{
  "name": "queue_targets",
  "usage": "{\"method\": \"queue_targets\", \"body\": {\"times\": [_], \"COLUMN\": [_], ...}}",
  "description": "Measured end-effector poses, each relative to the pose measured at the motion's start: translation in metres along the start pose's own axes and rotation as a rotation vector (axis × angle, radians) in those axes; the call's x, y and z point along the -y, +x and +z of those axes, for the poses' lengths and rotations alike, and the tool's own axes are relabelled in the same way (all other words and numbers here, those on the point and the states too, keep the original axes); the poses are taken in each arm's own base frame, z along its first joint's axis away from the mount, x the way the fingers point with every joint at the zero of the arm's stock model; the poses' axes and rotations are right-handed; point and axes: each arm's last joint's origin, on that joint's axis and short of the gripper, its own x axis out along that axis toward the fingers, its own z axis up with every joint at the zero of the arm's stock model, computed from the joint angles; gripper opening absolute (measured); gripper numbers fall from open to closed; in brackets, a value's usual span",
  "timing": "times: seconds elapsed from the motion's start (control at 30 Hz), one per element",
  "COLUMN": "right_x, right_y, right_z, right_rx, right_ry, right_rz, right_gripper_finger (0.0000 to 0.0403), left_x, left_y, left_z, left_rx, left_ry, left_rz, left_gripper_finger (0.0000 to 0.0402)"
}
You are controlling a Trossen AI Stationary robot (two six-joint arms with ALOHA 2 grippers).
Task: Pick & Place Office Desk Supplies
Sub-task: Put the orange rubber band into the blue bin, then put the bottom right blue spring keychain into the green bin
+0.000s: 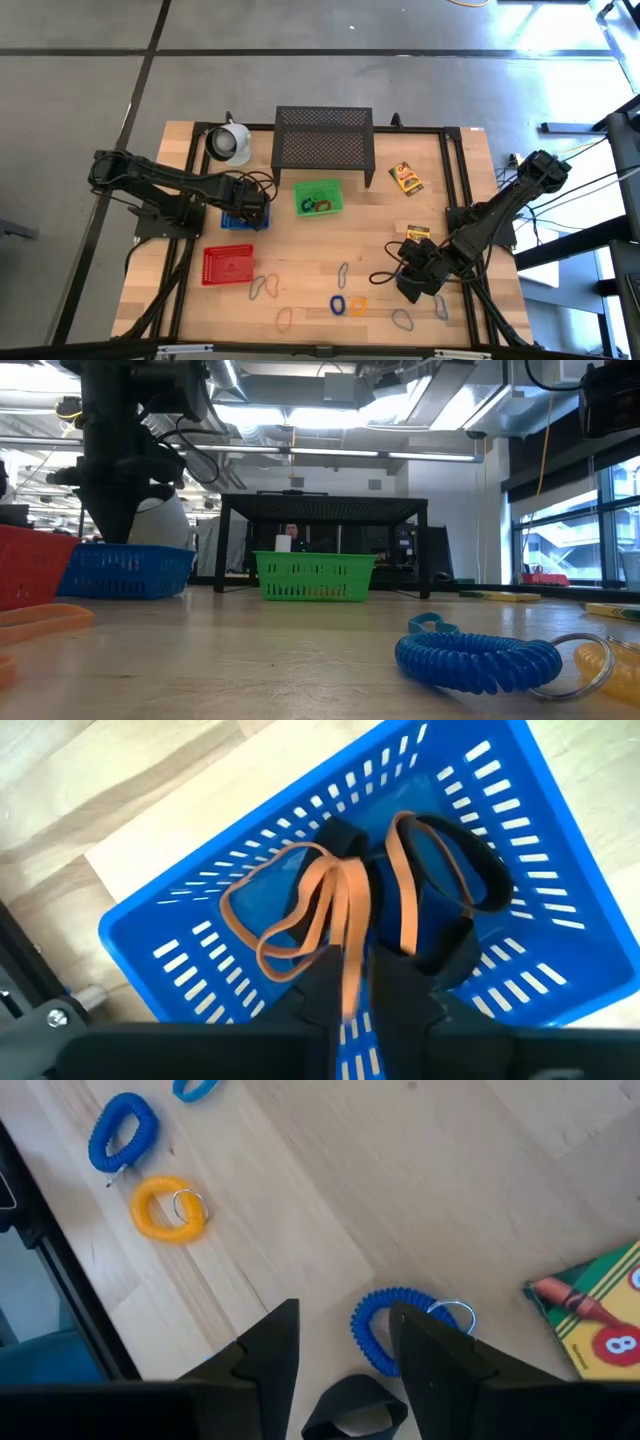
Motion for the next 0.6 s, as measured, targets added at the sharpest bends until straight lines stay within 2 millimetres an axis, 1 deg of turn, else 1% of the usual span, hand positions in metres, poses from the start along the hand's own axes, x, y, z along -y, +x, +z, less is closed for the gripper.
{"method": "queue_targets", "body": {"times": [0.17, 0.3, 0.43, 0.6], "right_x": [0.0, 0.001, 0.002, 0.003], "right_y": [0.0, 0.0, 0.0, 0.0], "right_z": [-0.001, -0.002, -0.003, -0.003], "right_rx": [-0.027, -0.069, -0.095, -0.096], "right_ry": [0.0, -0.002, -0.058, -0.15], "right_rz": [0.004, 0.003, -0.006, -0.01], "right_gripper_finger": [0.0162, 0.0177, 0.0188, 0.0189], "left_x": [0.0, -0.001, 0.001, 0.005], "left_y": [-0.001, -0.01, -0.034, -0.074], "left_z": [0.0, 0.001, 0.008, 0.013], "left_rx": [-0.002, 0.015, 0.092, 0.241], "left_ry": [-0.002, -0.001, -0.004, -0.014], "left_rz": [-0.002, -0.032, -0.113, -0.232], "left_gripper_finger": [0.0095, 0.0124, 0.0134, 0.0128]}}
